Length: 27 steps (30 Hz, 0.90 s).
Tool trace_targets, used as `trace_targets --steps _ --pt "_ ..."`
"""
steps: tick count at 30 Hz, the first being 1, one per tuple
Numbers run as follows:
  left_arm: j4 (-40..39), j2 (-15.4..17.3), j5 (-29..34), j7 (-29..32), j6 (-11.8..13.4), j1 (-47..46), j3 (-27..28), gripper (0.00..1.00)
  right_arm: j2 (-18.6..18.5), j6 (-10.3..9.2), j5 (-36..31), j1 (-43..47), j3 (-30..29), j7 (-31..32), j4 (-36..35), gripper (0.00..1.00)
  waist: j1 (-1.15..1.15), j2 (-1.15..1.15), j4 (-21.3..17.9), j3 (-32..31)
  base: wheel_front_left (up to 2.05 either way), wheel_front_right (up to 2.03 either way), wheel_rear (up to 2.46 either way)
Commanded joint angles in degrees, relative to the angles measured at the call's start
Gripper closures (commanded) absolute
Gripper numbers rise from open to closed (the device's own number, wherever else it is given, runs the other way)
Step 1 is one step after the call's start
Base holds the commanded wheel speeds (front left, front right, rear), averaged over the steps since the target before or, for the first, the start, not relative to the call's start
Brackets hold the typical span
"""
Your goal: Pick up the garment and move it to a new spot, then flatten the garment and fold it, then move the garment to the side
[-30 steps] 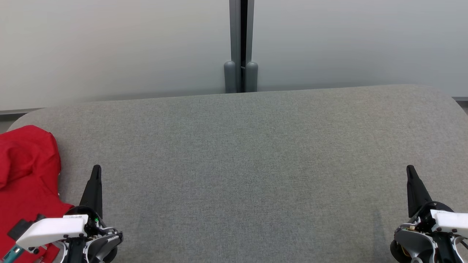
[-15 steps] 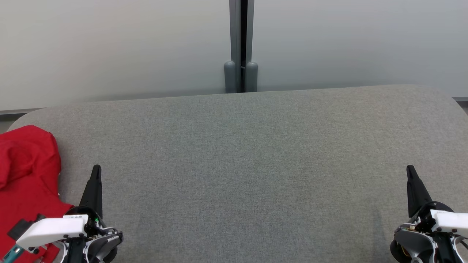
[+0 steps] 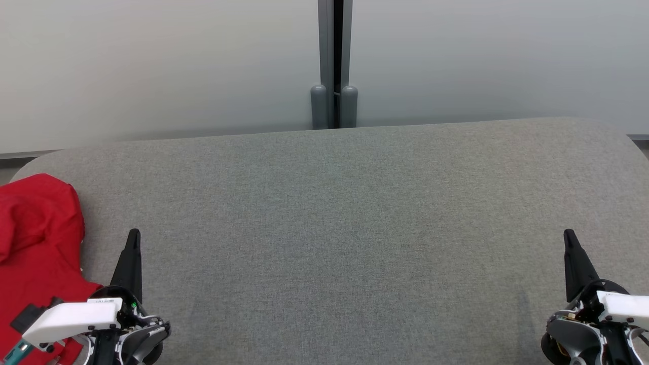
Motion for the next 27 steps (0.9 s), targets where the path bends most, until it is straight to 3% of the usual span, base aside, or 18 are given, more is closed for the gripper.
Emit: trace_targets --steps 1,27 --pt "-0.01 0.23 0.15 0.03 -0.22 -0.64 0.10 1.00 -0.11 0.00 0.20 -0.46 0.04 0.24 0.01 1.00 0.00 0.00 0.00 0.00 0.00 0.00 0.00" --pt "-0.01 0.23 0.15 0.03 -0.22 -0.64 0.10 1.00 -0.11 0.00 0.21 -0.46 0.04 0.24 0.01 1.00 0.00 0.00 0.00 0.00 0.00 0.00 0.00"
